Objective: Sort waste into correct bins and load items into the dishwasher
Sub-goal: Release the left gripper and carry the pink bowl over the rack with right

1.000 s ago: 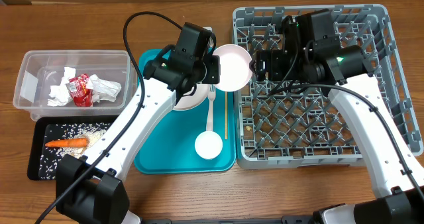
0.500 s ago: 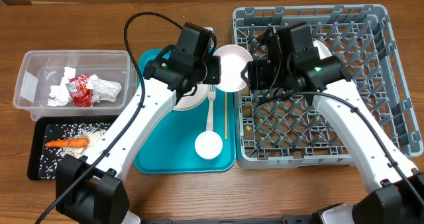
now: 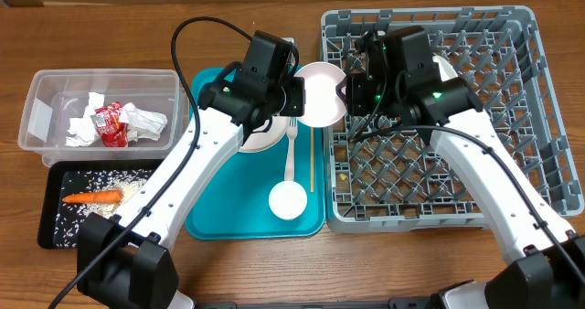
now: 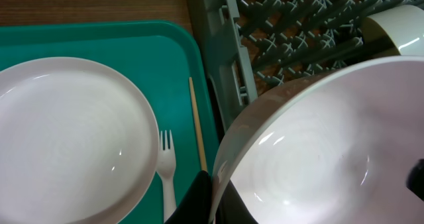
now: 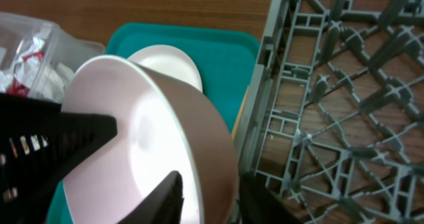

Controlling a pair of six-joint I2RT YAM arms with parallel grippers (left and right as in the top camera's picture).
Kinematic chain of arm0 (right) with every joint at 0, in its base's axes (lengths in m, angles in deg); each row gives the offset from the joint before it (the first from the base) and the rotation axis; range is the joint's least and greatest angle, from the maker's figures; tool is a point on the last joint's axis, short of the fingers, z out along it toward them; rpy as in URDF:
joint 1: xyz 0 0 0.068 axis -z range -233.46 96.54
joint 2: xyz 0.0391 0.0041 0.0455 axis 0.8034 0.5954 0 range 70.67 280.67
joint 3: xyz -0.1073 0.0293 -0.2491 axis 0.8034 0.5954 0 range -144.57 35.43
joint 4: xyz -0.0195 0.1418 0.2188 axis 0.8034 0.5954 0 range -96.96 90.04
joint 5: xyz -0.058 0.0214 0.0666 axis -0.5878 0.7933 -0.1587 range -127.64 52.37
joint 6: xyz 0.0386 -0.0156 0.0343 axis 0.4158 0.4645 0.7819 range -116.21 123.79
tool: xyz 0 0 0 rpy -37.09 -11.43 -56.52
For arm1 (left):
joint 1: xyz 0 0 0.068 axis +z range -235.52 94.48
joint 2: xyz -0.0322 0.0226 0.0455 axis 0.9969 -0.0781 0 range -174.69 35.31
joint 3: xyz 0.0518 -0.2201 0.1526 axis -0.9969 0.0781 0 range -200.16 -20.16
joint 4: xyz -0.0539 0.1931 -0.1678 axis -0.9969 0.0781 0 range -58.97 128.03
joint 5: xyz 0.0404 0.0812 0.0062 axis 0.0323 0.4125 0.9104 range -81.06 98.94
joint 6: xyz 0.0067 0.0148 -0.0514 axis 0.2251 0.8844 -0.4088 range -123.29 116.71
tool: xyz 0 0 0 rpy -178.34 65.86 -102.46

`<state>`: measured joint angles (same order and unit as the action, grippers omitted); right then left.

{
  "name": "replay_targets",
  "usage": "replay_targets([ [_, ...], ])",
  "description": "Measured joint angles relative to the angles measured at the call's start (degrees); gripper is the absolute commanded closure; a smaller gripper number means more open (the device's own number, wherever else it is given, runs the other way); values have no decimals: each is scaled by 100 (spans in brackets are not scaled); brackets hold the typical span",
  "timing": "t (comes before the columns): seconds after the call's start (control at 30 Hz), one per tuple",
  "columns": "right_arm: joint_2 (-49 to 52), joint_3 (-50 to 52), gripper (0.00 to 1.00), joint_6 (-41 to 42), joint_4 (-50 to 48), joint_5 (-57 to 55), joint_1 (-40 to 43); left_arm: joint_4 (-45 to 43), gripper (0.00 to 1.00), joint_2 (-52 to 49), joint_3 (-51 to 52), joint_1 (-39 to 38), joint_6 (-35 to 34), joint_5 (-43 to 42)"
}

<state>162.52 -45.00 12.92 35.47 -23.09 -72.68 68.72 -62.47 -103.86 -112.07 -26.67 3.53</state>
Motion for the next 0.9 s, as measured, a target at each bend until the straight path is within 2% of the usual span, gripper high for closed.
replay_targets([
  [0.1, 131, 0, 82, -4, 0, -9, -2, 0, 96, 0, 0, 0, 0, 4],
  [0.17, 236, 0, 95, -13, 2, -20, 0, 11, 96, -4, 0, 2, 0, 31],
  [0.33, 363, 11, 96, 9, 0, -271, -2, 22, 94, -20, 2, -24, 0, 90],
  [0.37, 363, 11, 96, 11, -2, -291, -7, 17, 89, -22, 2, -24, 0, 92],
  [0.47, 374, 20, 96, 7, -26, -348, -7, -17, 48, -22, 0, -28, 4, -22],
  [0.53, 380, 20, 96, -4, -24, -361, -4, -9, 28, -22, 0, -37, 26, -87],
  [0.63, 380, 20, 96, -7, -37, -555, -7, -2, 22, -26, 0, -22, 52, -146],
  [0.9, 376, 2, 96, 114, 59, -2179, -4, 111, 18, -13, 0, 116, 87, -258],
])
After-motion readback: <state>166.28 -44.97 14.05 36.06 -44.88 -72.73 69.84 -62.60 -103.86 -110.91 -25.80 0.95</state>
